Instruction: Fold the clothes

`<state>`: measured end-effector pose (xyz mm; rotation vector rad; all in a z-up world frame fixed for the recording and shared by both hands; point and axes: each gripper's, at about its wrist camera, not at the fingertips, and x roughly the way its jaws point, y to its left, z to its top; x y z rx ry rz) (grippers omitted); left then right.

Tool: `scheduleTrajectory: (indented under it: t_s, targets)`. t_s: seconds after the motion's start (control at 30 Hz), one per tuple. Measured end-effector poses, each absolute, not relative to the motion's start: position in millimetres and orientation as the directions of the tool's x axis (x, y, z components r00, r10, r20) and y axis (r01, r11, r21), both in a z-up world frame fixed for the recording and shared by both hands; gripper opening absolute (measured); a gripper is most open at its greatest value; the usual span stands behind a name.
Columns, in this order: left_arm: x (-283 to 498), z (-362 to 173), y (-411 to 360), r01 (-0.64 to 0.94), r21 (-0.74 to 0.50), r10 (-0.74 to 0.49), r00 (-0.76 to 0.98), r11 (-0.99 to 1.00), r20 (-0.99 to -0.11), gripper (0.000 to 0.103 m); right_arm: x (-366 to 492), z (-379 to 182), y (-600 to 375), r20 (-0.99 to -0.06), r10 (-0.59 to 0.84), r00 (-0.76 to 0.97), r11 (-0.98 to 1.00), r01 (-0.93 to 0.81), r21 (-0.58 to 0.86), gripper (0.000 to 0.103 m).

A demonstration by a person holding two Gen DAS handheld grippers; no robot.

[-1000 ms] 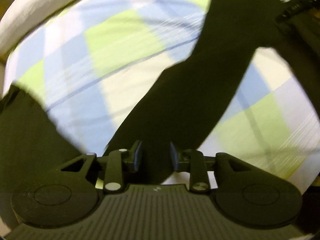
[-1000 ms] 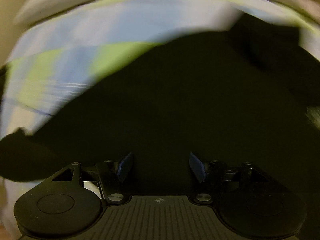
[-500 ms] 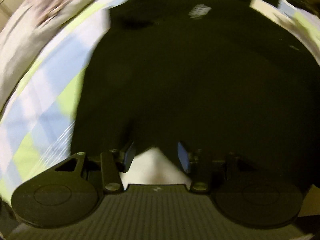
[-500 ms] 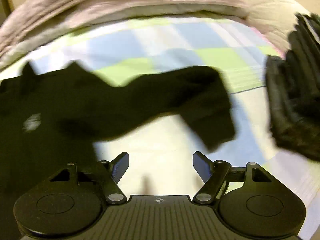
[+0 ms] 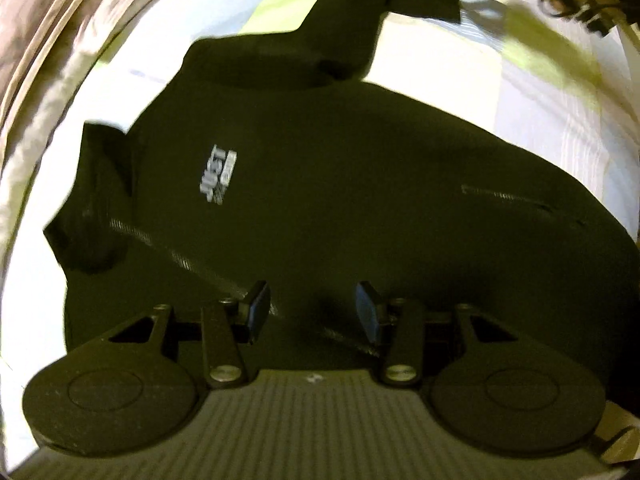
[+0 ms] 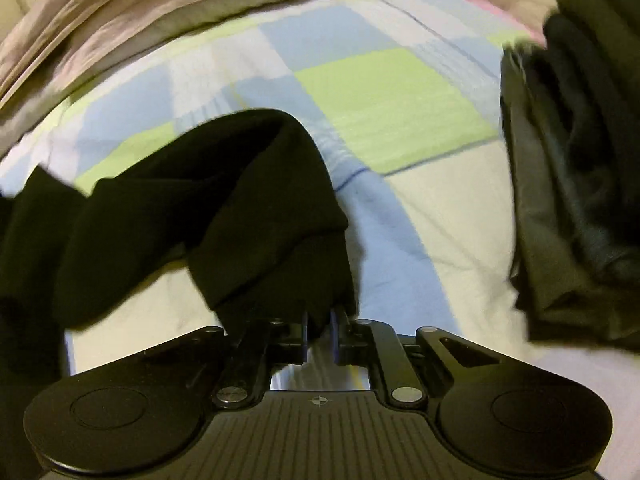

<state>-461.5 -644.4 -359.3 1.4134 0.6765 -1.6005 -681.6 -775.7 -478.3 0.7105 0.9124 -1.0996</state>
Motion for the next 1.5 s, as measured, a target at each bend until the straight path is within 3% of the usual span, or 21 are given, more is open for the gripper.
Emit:
scheduleTrajectory:
  t_s: [0.17,0.4,0.43,0.63,0.8,0.83,0.87,0.9,0.93,1.1,1.13,1.3,1.33,1.37,1.4,1.5]
  targets:
    - [-475.0,-352.8,-659.4,0.833,0.157,-0.266,0.013,-0.53,-0.964,0.042,-721.2,-417.5,-747.8,-0.826,-0.561,0.059,0.318,0.936,-0.149,0.007]
    - [-496.8,-353.6,-669.7,0.792,0.163,-0.286,-0.016,-0.589,-0.958,0.042,-767.7,-369.1,-700.4,-0.828,-0.559,-0.039,0.268,0.937,-0.225,0.004]
    - [-498.7,-353.1,-669.4,0.789,0.164,-0.289,-0.019,-0.593,-0.957,0.042,-769.0,-366.0,-697.8,-0.826,-0.562,-0.053,0.258,0.937,-0.235,0.0]
    - [-502.9,-353.6,-664.7,0.783,0.164,-0.29,-0.022,-0.6,-0.957,0.042,-775.9,-367.5,-687.9,-0.845,-0.527,-0.097,0.232,0.939,-0.252,0.0]
    - [-504.0,-357.2,-657.0,0.779,0.159,-0.273,-0.016,-0.607,-0.962,0.042,-758.4,-392.4,-674.6,-0.884,-0.468,-0.004,0.366,0.91,-0.198,0.001]
    - [-504.5,-358.2,-655.3,0.779,0.157,-0.269,-0.016,-0.608,-0.963,0.042,-749.1,-398.4,-670.8,-0.882,-0.47,0.005,0.42,0.881,-0.219,0.018]
    - [-504.9,-359.2,-653.9,0.778,0.155,-0.265,-0.015,-0.609,-0.964,0.042,-738.9,-405.2,-666.6,-0.876,-0.482,0.001,0.475,0.841,-0.26,0.049]
    - [-505.4,-360.3,-652.6,0.777,0.153,-0.262,-0.015,-0.61,-0.965,0.042,-731.2,-410.9,-663.1,-0.867,-0.498,0.005,0.518,0.804,-0.293,0.068]
    - [-505.9,-361.5,-651.3,0.777,0.152,-0.259,-0.015,-0.611,-0.966,0.042,-725.0,-415.7,-660.0,-0.858,-0.513,0.017,0.555,0.769,-0.317,0.08]
    - [-507.4,-370.5,-646.5,0.785,0.142,-0.241,-0.01,-0.603,-0.97,0.043,-699.7,-435.5,-659.1,-0.836,-0.542,0.089,0.675,0.639,-0.37,0.079]
    - [-507.7,-372.5,-645.9,0.787,0.137,-0.235,-0.011,-0.602,-0.972,0.043,-693.3,-439.9,-659.1,-0.831,-0.546,0.104,0.696,0.608,-0.381,0.079]
    - [-512.2,-378.0,-642.0,0.784,0.126,-0.22,-0.014,-0.608,-0.975,0.043,-678.5,-470.0,-660.7,-0.829,-0.557,0.062,0.743,0.483,-0.463,0.044]
    - [-513.1,-377.6,-641.7,0.784,0.122,-0.219,-0.018,-0.609,-0.976,0.043,-679.4,-473.6,-662.3,-0.827,-0.56,0.043,0.741,0.472,-0.477,0.033]
    - [-513.8,-376.7,-641.9,0.784,0.118,-0.218,-0.023,-0.61,-0.976,0.043,-681.4,-476.3,-664.7,-0.828,-0.559,0.028,0.742,0.464,-0.485,0.013]
    - [-514.4,-375.3,-642.7,0.784,0.116,-0.221,-0.028,-0.61,-0.975,0.043,-682.2,-475.8,-666.6,-0.835,-0.55,0.018,0.746,0.461,-0.481,0.004]
    - [-516.9,-370.4,-646.5,0.784,0.11,-0.231,-0.043,-0.61,-0.972,0.043,-690.3,-445.7,-666.4,-0.865,-0.5,0.036,0.755,0.507,-0.415,0.003]
